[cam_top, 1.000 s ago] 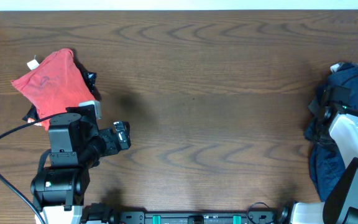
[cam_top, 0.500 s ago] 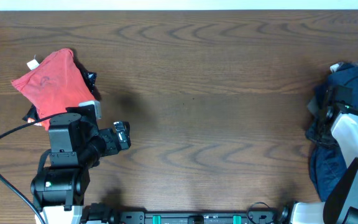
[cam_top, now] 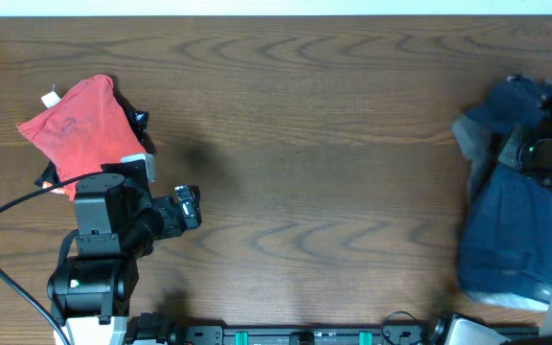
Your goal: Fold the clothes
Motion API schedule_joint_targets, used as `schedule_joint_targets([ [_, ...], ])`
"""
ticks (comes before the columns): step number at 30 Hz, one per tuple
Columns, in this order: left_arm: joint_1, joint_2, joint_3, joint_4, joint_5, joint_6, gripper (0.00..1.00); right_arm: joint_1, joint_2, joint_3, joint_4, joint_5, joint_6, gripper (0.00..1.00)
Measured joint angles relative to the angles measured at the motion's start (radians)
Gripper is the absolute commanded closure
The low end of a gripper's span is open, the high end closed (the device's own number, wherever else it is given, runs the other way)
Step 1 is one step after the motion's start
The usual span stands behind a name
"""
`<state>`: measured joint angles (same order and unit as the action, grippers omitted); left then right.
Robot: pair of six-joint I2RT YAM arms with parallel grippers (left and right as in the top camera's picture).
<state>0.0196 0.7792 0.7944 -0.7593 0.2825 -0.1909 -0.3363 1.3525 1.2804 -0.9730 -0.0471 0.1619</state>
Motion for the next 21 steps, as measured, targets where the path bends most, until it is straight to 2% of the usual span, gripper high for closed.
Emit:
schedule_joint_targets([
  [3,0.000,0.010,0.000,0.000,0.000,0.000,0.02,0.000,-0.018,0.002,-0.005,-0.050,-0.018,0.92],
  [4,0.000,0.015,0.000,0.000,0.000,0.000,0.02,0.000,-0.016,0.002,-0.010,-0.060,-0.022,0.89],
  [5,0.000,0.019,0.000,0.000,0.000,0.000,0.02,0.000,-0.014,0.002,-0.013,-0.066,-0.022,0.82],
  [7,0.000,0.029,0.000,0.000,0.000,0.000,0.02,0.000,-0.011,0.002,-0.021,-0.078,-0.028,0.57],
  [8,0.000,0.033,0.000,0.000,0.000,0.000,0.02,0.000,-0.011,0.001,-0.024,-0.086,-0.033,0.53],
  [14,0.000,0.048,0.000,0.000,0.000,0.000,0.02,0.000,-0.003,-0.026,-0.056,-0.101,-0.048,0.49],
  [21,0.000,0.050,0.000,0.004,0.000,0.000,0.02,0.031,0.014,-0.181,-0.092,-0.125,-0.049,0.45],
])
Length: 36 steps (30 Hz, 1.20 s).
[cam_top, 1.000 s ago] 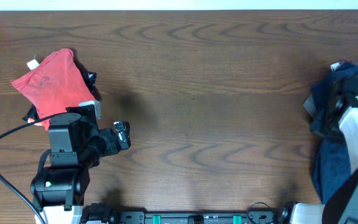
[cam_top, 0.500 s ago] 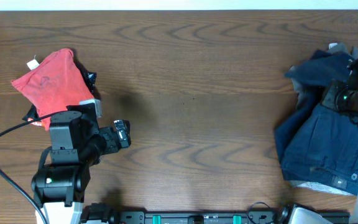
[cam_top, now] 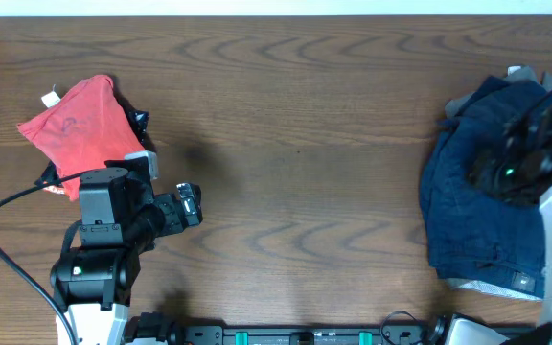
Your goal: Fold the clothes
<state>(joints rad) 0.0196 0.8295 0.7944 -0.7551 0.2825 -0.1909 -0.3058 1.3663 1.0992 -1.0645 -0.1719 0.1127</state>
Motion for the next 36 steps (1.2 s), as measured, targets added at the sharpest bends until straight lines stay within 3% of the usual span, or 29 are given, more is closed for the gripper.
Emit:
schedule_joint_targets([
  [6,0.000,0.000,0.000,0.001,0.000,0.000,0.02,0.122,0.002,-0.224,0.117,0.010,0.016,0.44],
  [13,0.000,0.000,0.000,0.001,0.000,0.000,0.02,0.187,0.003,-0.389,0.238,0.196,0.165,0.50],
  [17,0.000,0.000,0.000,0.000,0.000,0.000,0.02,0.188,0.003,-0.413,0.266,0.257,0.210,0.61],
  [19,0.000,0.000,0.000,0.000,0.000,0.000,0.02,0.188,0.003,-0.419,0.269,0.289,0.230,0.78],
  [23,0.000,0.000,0.000,0.000,0.000,0.000,0.02,0.188,0.003,-0.423,0.269,0.326,0.246,0.99],
  [26,0.000,0.000,0.000,0.000,0.000,0.000,0.02,0.188,0.003,-0.424,0.270,0.342,0.260,0.98],
  [29,0.000,0.000,0.000,0.000,0.000,0.000,0.02,0.188,0.003,-0.425,0.271,0.338,0.264,0.68],
  [31,0.000,0.000,0.000,0.000,0.000,0.000,0.02,0.188,0.003,-0.425,0.277,0.294,0.241,0.57],
  [36,0.000,0.000,0.000,0.000,0.000,0.000,0.02,0.188,0.003,-0.425,0.296,0.183,0.190,0.52],
])
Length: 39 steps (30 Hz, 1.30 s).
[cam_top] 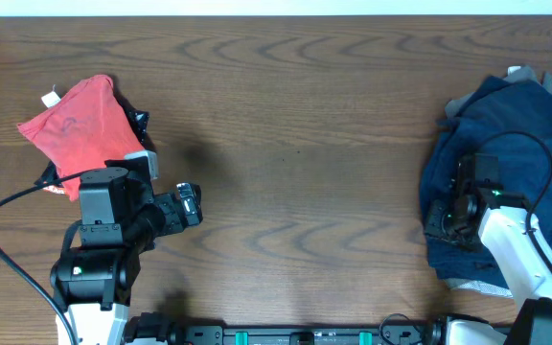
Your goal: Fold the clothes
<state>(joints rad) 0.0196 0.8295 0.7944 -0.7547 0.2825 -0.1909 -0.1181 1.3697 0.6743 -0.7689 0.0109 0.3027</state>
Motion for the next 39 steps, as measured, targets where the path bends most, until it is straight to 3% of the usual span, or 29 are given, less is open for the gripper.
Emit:
schedule_joint_targets([
  [12,0.000,0.000,0.000,0.000,0.000,0.000,0.02,0.000,0.000,-0.063,0.103,0.016,0.023,0.55],
  [13,0.000,0.000,0.000,0.000,0.000,0.000,0.02,0.000,0.000,-0.071,0.112,0.016,0.023,0.61],
  [15,0.000,0.000,0.000,0.000,0.000,0.000,0.02,0.000,0.000,-0.082,0.117,0.020,0.027,0.91],
  [16,0.000,0.000,0.000,0.000,0.000,0.000,0.02,0.000,0.000,-0.085,0.118,0.021,0.026,0.99],
  [24,0.000,0.000,0.000,0.000,0.000,0.000,0.02,0.000,-0.014,-0.050,0.043,0.019,0.042,0.99],
  [34,0.000,0.000,0.000,0.000,0.000,0.000,0.02,-0.014,-0.092,0.359,-0.235,0.034,0.022,0.99],
  [39,0.000,0.000,0.000,0.000,0.000,0.000,0.02,-0.014,-0.103,0.454,-0.292,0.031,-0.027,0.99],
])
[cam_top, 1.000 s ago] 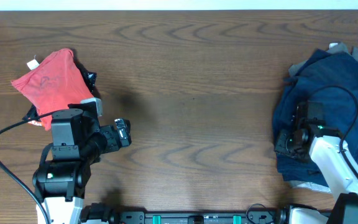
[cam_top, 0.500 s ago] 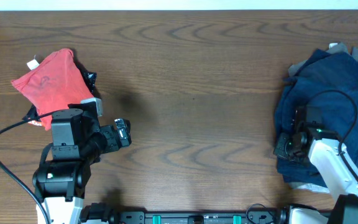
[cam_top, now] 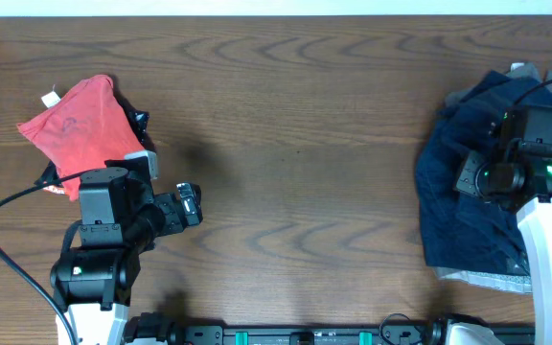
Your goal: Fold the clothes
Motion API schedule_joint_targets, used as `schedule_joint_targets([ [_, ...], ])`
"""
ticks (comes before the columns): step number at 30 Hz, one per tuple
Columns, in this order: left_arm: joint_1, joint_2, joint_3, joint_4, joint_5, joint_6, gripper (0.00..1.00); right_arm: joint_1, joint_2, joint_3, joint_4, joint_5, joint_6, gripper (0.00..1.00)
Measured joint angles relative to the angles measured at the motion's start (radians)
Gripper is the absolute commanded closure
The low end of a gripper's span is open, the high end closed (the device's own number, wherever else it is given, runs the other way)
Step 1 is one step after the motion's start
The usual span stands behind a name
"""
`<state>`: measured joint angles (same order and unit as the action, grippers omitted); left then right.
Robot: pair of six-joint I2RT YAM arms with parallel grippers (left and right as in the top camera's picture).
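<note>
A dark blue garment (cam_top: 453,240) lies crumpled at the table's right edge, with a grey lining showing at its lower hem. My right gripper (cam_top: 463,178) sits on the garment's upper left part. Its fingers are dark against the cloth and seem shut on a fold. A red garment (cam_top: 75,125) lies bunched at the far left, on top of something black. My left gripper (cam_top: 193,207) hangs just right of and below the red garment, open and holding nothing.
The wooden table (cam_top: 295,144) stretches between the two garments. A black cable (cam_top: 8,268) loops from the left arm's base towards the front edge. A light grey piece of cloth (cam_top: 525,72) peeks out at the far right behind the blue garment.
My right gripper has moved from the blue garment's lower left edge up to its upper left part. The cloth's left edge now bulges a little further left. The left arm is unmoved.
The right arm was at the far right edge over the blue garment. Then the garment lay spread further left with the gripper over its middle. After that the gripper was low at its left edge, and now it is higher. The red garment and left arm stayed put.
</note>
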<state>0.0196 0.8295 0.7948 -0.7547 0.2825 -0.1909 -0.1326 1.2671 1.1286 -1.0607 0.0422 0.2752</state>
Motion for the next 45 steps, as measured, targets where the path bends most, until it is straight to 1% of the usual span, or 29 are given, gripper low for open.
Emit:
schedule_joint_targets([
  [5,0.000,0.000,0.000,0.009,0.000,0.000,0.02,0.000,0.002,0.070,0.002,-0.049,-0.079,0.99],
  [9,0.000,0.000,0.000,0.017,0.000,0.000,0.02,-0.006,0.002,0.205,0.030,-0.202,-0.158,0.99],
  [12,0.000,0.000,0.000,0.018,0.000,0.000,0.02,-0.005,0.002,0.297,0.112,-0.365,-0.204,0.99],
  [15,0.000,0.000,0.000,0.018,0.000,0.000,0.02,0.016,-0.002,0.338,0.219,-0.495,-0.230,0.99],
  [17,0.000,0.000,0.000,0.018,0.000,0.000,0.02,0.047,-0.005,0.343,0.240,-0.560,-0.237,0.99],
  [19,0.000,0.000,0.000,0.019,0.000,0.000,0.02,0.096,-0.003,0.343,0.245,-0.608,-0.243,0.99],
  [23,0.000,0.000,0.000,0.037,0.000,0.000,0.02,0.239,0.024,0.343,0.288,-0.650,-0.246,0.99],
  [27,0.000,0.000,0.000,0.071,0.000,0.000,0.02,0.396,0.096,0.343,0.326,-0.622,-0.244,0.98],
  [30,0.000,0.000,0.000,0.085,0.000,0.000,0.02,0.487,0.172,0.343,0.352,-0.588,-0.242,0.96],
  [31,0.000,0.000,0.000,0.086,0.000,0.000,0.02,0.524,0.211,0.343,0.364,-0.576,-0.242,0.93],
  [32,0.000,0.000,0.000,0.086,0.000,0.000,0.02,0.546,0.237,0.343,0.369,-0.570,-0.241,0.86],
  [33,0.000,0.000,0.000,0.086,0.000,0.000,0.02,0.571,0.269,0.343,0.371,-0.566,-0.238,0.69],
  [34,0.000,0.000,0.000,0.086,0.000,0.000,0.02,0.593,0.293,0.343,0.369,-0.563,-0.236,0.61],
  [36,0.000,0.000,0.000,0.085,0.002,0.000,0.02,0.637,0.344,0.343,0.354,-0.563,-0.238,0.55],
  [38,0.000,0.000,0.000,0.086,0.016,0.000,0.02,0.668,0.377,0.343,0.319,-0.554,-0.238,0.45],
  [40,0.000,0.000,0.000,0.086,0.047,0.000,0.02,0.686,0.393,0.343,0.278,-0.514,-0.233,0.38],
  [45,0.000,0.011,0.000,0.086,0.121,-0.005,0.02,0.649,0.374,0.343,0.175,-0.280,-0.139,0.20],
])
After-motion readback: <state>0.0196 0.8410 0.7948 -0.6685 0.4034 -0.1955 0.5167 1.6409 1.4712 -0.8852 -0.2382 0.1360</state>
